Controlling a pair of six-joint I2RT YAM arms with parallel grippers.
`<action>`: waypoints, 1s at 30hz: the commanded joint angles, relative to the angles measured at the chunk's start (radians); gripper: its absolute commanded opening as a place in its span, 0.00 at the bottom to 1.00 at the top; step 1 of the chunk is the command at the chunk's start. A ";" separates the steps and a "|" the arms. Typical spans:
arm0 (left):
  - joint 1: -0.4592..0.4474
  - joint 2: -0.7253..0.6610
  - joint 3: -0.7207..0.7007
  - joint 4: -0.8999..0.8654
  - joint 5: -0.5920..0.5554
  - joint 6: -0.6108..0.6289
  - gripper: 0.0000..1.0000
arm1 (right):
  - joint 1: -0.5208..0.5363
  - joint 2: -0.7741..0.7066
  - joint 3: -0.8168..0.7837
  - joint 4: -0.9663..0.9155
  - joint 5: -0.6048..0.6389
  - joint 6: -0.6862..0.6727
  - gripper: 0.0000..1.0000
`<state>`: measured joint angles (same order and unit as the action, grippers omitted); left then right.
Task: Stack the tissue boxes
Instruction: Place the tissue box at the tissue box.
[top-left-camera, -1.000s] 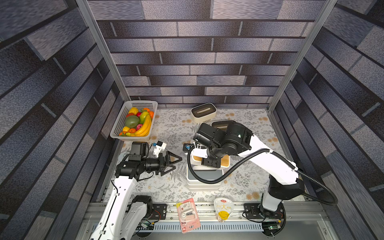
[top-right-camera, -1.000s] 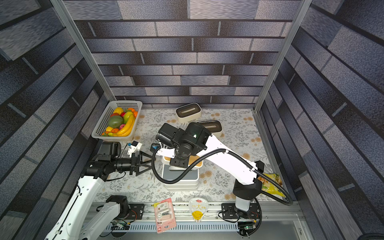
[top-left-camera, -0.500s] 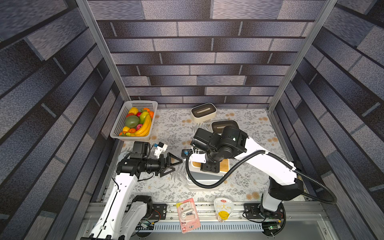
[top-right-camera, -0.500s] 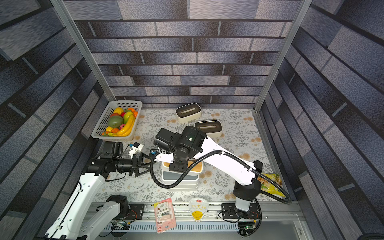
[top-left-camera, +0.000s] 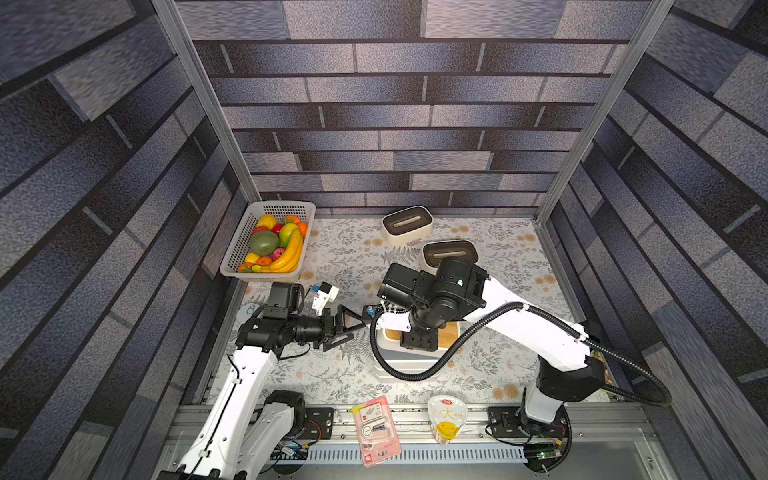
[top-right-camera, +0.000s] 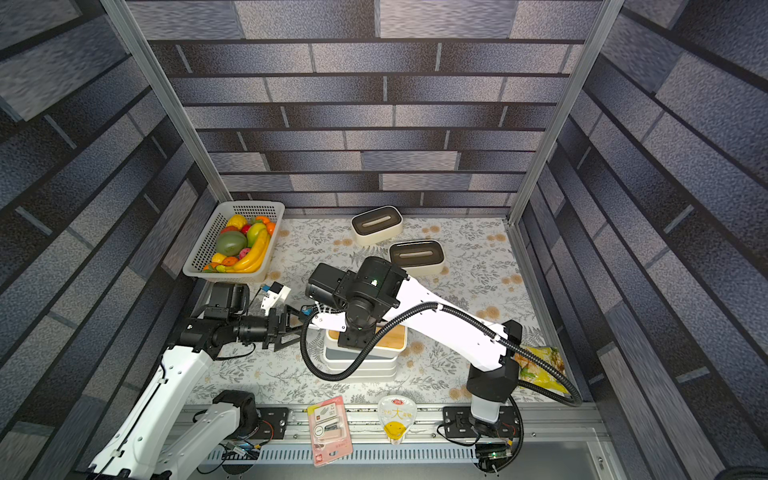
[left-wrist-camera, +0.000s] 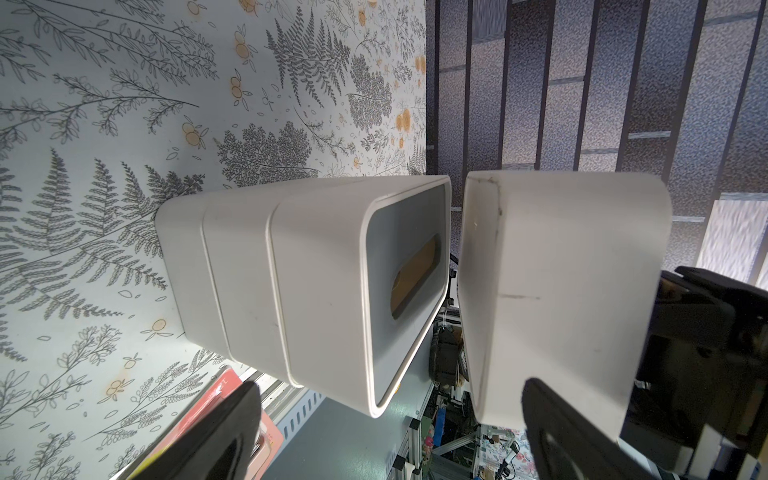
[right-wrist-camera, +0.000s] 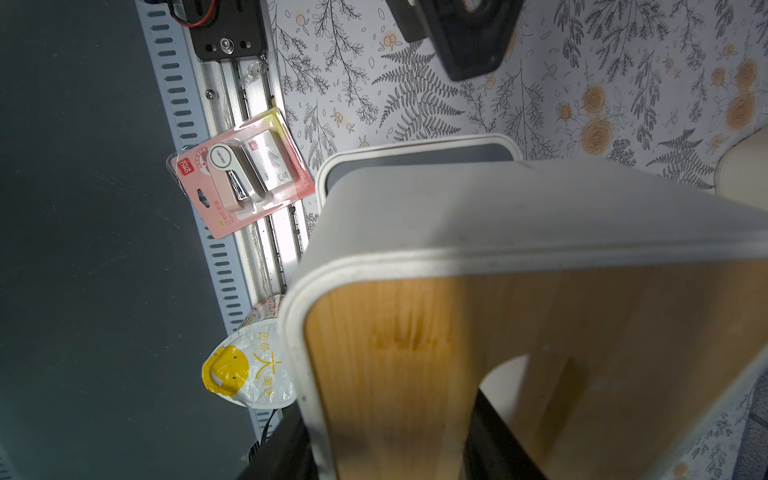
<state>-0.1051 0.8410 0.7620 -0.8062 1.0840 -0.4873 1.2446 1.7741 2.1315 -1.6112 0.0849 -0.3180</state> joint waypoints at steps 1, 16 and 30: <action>-0.006 -0.005 -0.014 0.013 0.008 -0.003 1.00 | 0.011 -0.029 -0.010 -0.202 0.015 -0.007 0.31; -0.005 -0.013 -0.034 0.016 0.014 0.009 1.00 | 0.012 -0.008 -0.023 -0.202 0.018 -0.037 0.31; -0.012 -0.026 -0.041 0.029 0.011 -0.002 1.00 | 0.021 0.008 -0.024 -0.202 0.004 -0.038 0.31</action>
<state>-0.1104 0.8326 0.7315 -0.7921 1.0847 -0.4870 1.2526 1.7760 2.1105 -1.6112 0.0845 -0.3424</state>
